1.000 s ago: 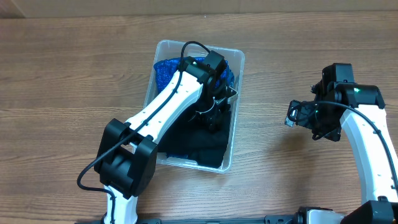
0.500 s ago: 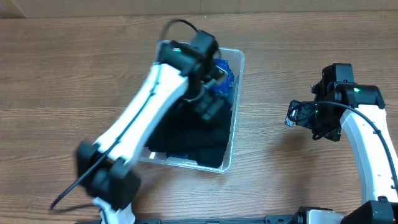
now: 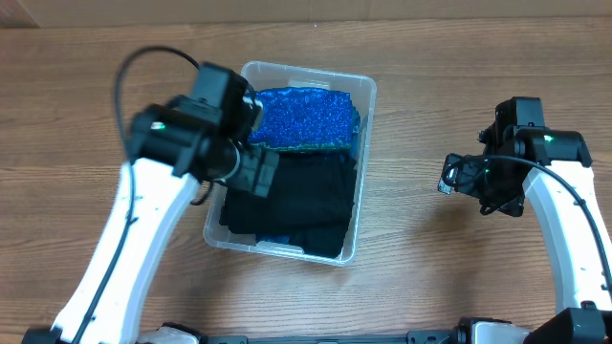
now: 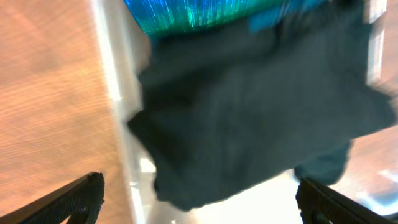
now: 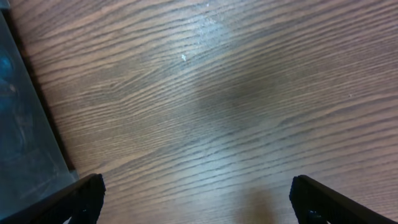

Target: Pack container

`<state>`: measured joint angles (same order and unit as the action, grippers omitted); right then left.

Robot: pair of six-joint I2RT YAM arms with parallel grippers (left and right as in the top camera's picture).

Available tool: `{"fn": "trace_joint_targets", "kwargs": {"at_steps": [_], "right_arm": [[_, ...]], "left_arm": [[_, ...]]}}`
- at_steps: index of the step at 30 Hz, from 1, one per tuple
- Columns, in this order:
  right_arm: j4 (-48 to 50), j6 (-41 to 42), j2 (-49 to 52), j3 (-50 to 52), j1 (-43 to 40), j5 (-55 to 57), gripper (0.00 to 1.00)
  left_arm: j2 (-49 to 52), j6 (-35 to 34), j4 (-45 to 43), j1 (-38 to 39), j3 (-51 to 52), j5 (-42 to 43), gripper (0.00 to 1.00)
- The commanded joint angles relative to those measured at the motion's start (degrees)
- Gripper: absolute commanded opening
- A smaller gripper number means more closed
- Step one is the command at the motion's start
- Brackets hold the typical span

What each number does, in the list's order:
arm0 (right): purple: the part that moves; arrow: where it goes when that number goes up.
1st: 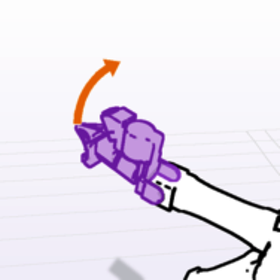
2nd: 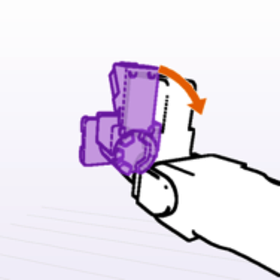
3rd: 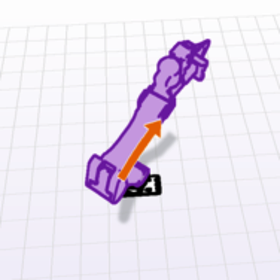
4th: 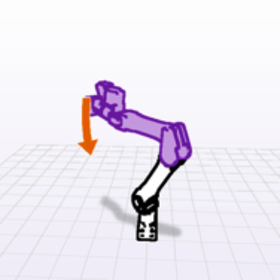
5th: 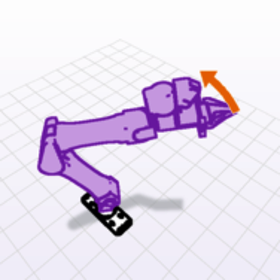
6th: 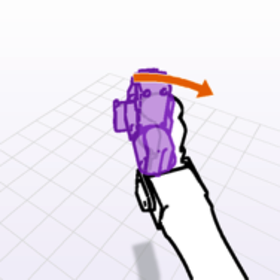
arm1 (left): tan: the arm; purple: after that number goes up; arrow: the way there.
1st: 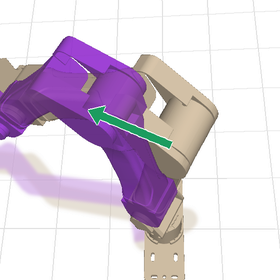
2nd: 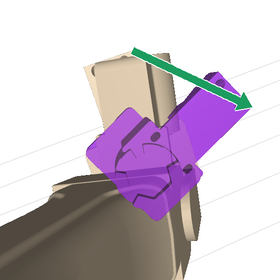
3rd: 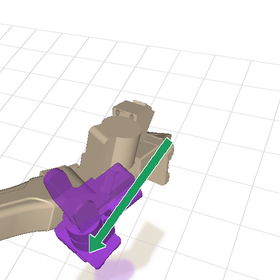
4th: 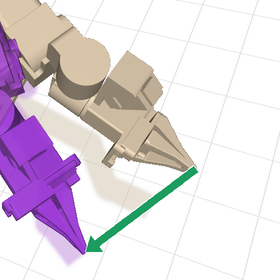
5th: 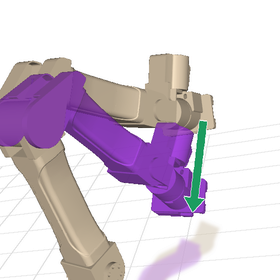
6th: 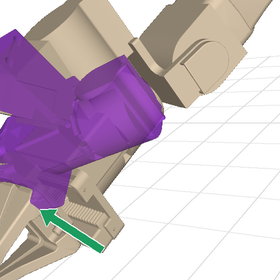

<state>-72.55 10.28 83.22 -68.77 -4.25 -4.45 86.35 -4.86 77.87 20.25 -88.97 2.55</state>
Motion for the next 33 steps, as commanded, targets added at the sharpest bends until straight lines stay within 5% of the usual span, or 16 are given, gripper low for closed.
{"fn": "trace_joint_targets", "kwargs": {"at_steps": [1, 8, 15, 26, 33], "right_arm": [[0.15, -0.22, -0.2, -0.17, -0.17, 0.33, 1.0], [0.17, -0.22, -0.2, -0.17, -0.17, 0.35, 1.0], [0.0, -0.22, -0.2, -0.17, -0.17, 0.33, 1.0], [-0.02, -0.22, -0.2, -0.17, -0.17, 0.33, 1.0], [0.0, -0.22, -0.2, -0.17, -0.17, 0.33, 1.0]], "left_arm": [[1.14, -1.44, -7.76, 0.13, 11.78, 6.19, 1.0], [1.68, 0.15, -21.0, 0.44, 18.95, 11.37, 1.0], [6.93, -0.5, -25.27, 0.74, 22.27, 13.94, 1.0], [14.03, -0.44, -24.72, 1.81, 21.44, 13.31, 1.0], [11.78, 1.73, -12.02, 1.9, 6.49, 9.84, 1.0]]}}
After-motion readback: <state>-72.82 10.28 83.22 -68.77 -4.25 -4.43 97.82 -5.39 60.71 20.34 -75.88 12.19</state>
